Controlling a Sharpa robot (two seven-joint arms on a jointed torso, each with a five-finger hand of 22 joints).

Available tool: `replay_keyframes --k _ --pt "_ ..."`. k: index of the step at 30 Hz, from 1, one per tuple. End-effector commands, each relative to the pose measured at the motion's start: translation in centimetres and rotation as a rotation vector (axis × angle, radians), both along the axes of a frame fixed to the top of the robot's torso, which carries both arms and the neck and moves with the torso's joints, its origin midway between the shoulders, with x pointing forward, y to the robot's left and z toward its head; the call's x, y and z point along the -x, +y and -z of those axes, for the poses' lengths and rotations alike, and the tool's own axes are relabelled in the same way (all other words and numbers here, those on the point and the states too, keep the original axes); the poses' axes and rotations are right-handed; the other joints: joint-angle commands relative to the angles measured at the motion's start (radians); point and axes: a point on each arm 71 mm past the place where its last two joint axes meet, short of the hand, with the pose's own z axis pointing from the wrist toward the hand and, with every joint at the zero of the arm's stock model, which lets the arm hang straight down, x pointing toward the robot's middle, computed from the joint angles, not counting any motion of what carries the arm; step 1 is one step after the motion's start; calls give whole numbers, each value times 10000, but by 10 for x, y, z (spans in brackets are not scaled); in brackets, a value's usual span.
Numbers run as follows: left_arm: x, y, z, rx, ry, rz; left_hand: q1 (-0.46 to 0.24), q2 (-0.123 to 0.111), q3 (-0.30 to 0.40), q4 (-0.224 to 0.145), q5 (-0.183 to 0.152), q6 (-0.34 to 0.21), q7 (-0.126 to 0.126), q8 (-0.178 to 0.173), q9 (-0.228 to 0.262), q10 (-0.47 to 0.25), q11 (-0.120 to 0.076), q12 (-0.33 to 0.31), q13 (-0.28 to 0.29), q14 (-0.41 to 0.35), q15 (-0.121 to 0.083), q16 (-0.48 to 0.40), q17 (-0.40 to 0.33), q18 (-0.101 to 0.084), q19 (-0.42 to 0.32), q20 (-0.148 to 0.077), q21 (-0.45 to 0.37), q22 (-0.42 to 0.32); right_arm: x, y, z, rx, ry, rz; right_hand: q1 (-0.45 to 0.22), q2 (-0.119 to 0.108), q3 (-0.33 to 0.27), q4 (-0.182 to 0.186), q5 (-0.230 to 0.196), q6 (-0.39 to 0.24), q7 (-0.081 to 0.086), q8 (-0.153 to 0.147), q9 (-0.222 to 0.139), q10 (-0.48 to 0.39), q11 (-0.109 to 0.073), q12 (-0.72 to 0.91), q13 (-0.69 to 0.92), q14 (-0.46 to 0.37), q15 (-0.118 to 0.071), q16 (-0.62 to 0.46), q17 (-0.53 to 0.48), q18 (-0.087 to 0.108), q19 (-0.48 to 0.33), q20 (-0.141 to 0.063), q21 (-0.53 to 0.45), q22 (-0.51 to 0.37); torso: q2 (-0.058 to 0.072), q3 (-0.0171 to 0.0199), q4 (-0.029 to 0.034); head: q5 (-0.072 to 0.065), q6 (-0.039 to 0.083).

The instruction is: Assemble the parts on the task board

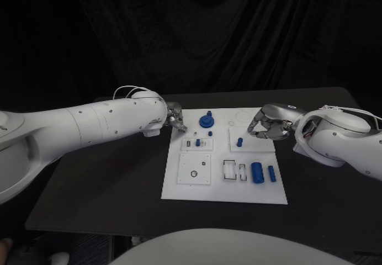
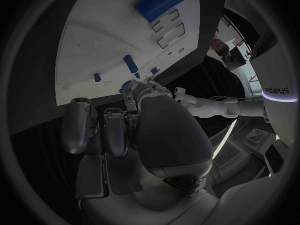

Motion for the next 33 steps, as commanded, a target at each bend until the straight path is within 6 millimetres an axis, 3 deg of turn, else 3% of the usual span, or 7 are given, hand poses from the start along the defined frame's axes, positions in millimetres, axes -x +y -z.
replay_keyframes --k 1,8,14,20,26,33 --pt "3 0 -5 879 -749 -198 -182 -112 335 -96 191 158 -46 -13 136 1058 -83 26 2630 1040 -82 65 2634 102 560 -81 17 2308 1 -3 1 166 133 183 18 59 48 7 66 84 12 -14 0 -78 -10 -33 983 606 -12 -55 1099 122 -43 -11 -34 1752 2 1 17 -25 1" --pt "19 11 -3 1877 177 -1131 -277 -238 578 -204 263 128 -46 -45 240 1058 -91 26 2630 1040 -97 65 2634 102 562 -96 14 2308 2 -6 2 232 200 283 22 75 62 1 81 103 10 -7 4 -103 -11 -54 956 593 -12 -85 1067 129 -58 -11 -68 1742 -4 12 11 6 1" --pt "33 17 -2 1786 658 -1440 -555 -300 722 -169 13 103 -22 -131 305 1058 -68 26 2630 1040 -82 65 2634 128 515 -90 -88 2271 3 -9 2 278 253 363 22 86 70 0 85 120 7 0 8 -128 -12 -74 928 587 -13 -98 1054 133 -67 -12 -89 1736 -4 -1 59 27 1" --pt "41 16 -4 1582 498 -1443 -711 -313 752 -111 -85 157 -27 -143 341 1058 -68 26 2630 1040 -81 65 2634 124 526 -88 -73 2277 3 -10 2 238 372 437 24 91 74 -2 86 126 6 2 9 -138 -13 -82 916 582 -13 -113 1037 137 -74 -12 -107 1731 -15 21 30 112 1" --pt "43 12 -4 1610 380 -1403 -840 -308 775 -49 -142 189 -32 -156 373 1058 -74 26 2630 1040 -87 65 2634 127 522 -90 -87 2272 2 -10 3 210 423 456 27 96 78 -4 88 129 4 3 10 -143 -15 -87 910 583 -14 -108 1044 138 -76 -12 -110 1730 -8 15 -8 113 1" --pt "45 8 0 1684 377 -1209 -874 -311 790 -37 -179 157 -31 -183 383 1058 -74 26 2630 1040 -88 65 2634 135 509 -91 -117 2262 2 -12 3 209 426 505 33 101 86 -11 91 132 3 3 11 -161 -17 -102 889 577 -15 -123 1028 143 -87 -13 -138 1722 -15 16 9 76 1"
